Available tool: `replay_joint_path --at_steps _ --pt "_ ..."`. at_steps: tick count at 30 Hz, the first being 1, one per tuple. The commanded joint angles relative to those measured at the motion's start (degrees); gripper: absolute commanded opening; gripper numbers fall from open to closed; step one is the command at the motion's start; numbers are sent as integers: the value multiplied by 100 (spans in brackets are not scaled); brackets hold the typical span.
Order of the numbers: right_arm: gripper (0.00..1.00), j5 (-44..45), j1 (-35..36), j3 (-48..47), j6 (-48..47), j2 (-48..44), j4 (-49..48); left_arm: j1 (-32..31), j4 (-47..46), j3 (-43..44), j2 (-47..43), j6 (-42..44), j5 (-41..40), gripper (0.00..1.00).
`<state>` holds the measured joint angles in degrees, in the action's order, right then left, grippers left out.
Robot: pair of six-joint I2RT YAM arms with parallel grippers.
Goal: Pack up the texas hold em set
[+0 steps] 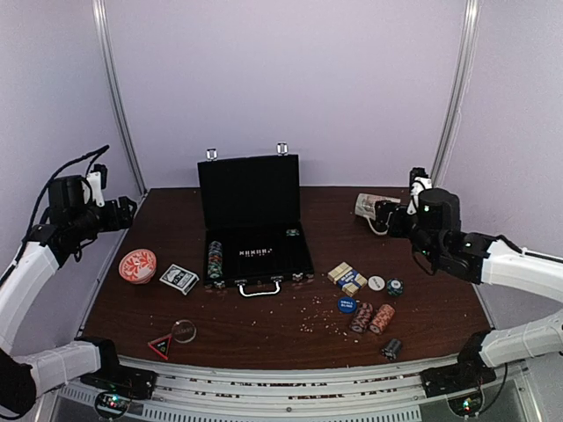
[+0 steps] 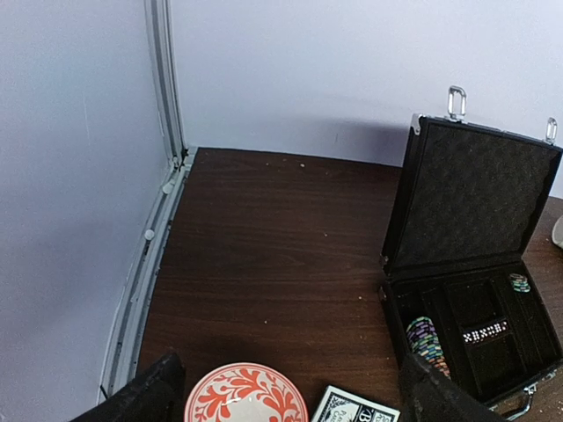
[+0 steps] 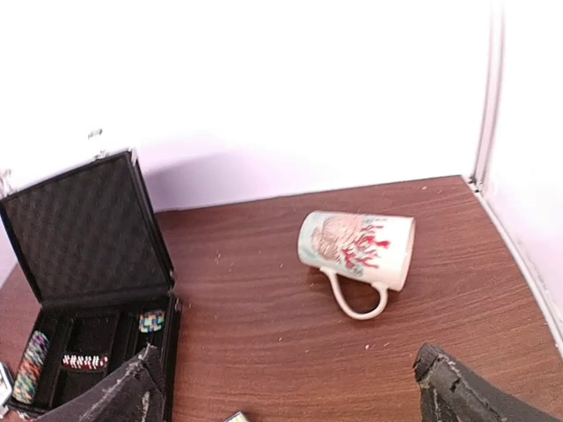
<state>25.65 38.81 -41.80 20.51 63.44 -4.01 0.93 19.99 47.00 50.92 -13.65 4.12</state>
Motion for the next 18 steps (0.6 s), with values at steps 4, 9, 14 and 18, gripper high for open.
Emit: replay_joint_path --at_steps 4,9,14,18 --pt "100 204 -476 323 73 -926 634 64 -63 233 219 -74 100 87" --pt "100 -15 -532 494 -201 -1098 892 75 -29 236 173 -102 165 87" --pt "100 -788 -560 445 -536 -624 651 75 -155 149 70 -28 631 87" --pt "100 -1656 -559 134 -617 155 951 79 -382 45 -174 -101 1302 85"
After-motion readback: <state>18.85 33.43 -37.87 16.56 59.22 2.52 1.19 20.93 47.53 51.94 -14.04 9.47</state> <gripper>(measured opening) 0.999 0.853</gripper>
